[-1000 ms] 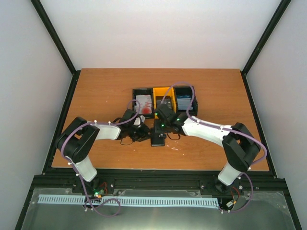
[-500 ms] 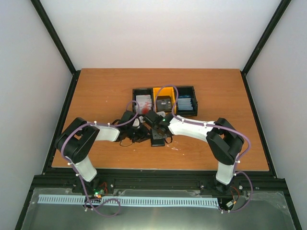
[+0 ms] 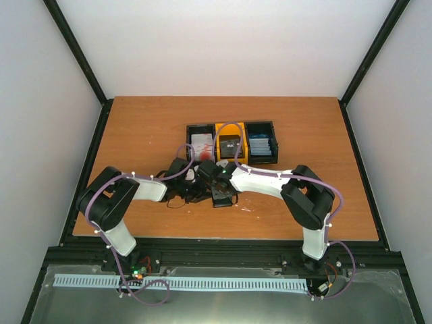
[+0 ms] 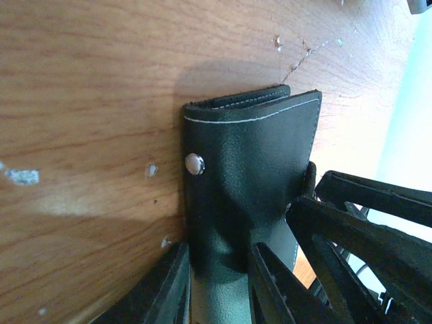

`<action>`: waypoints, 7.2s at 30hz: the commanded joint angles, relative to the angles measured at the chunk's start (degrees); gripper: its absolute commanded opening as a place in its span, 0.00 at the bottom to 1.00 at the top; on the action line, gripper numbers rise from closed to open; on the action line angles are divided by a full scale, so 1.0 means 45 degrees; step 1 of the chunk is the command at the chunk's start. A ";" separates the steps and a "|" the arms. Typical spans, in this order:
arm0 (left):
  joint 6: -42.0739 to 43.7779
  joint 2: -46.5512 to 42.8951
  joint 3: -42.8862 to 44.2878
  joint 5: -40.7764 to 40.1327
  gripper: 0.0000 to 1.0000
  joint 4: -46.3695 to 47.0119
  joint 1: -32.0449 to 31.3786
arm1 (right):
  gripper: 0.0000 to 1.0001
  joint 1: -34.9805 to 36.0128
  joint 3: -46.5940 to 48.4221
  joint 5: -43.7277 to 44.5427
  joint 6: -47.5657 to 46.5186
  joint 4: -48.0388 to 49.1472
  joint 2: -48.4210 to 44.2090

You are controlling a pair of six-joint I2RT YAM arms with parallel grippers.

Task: Put the credit cards into the card holder
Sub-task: Close the card holder at the center of the board.

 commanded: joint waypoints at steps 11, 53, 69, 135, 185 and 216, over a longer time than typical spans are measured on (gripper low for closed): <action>-0.0203 0.0111 -0.0392 -0.0230 0.26 -0.0794 0.0093 | 0.03 0.0219 0.0321 0.0760 0.0209 -0.0239 -0.0088; -0.0087 0.0179 -0.0304 -0.0237 0.27 -0.0931 0.0122 | 0.32 0.0308 -0.0200 0.1356 0.0420 -0.0016 -0.1173; -0.0124 0.0118 -0.0428 -0.0249 0.27 -0.0872 0.0181 | 0.29 0.0864 0.0529 0.2326 0.0579 -0.1228 -0.0056; -0.0133 0.0156 -0.0459 -0.0132 0.26 -0.0794 0.0191 | 0.03 0.0074 -0.1635 -0.1488 0.0588 0.2541 -0.0550; -0.0096 0.0187 -0.0442 -0.0151 0.26 -0.0804 0.0191 | 0.19 -0.0523 -0.1557 -0.1578 -0.0798 0.2036 -0.1406; -0.0102 0.0180 -0.0465 -0.0147 0.26 -0.0769 0.0191 | 0.03 -0.0465 -0.1351 -0.1860 -0.0959 0.1822 -0.1696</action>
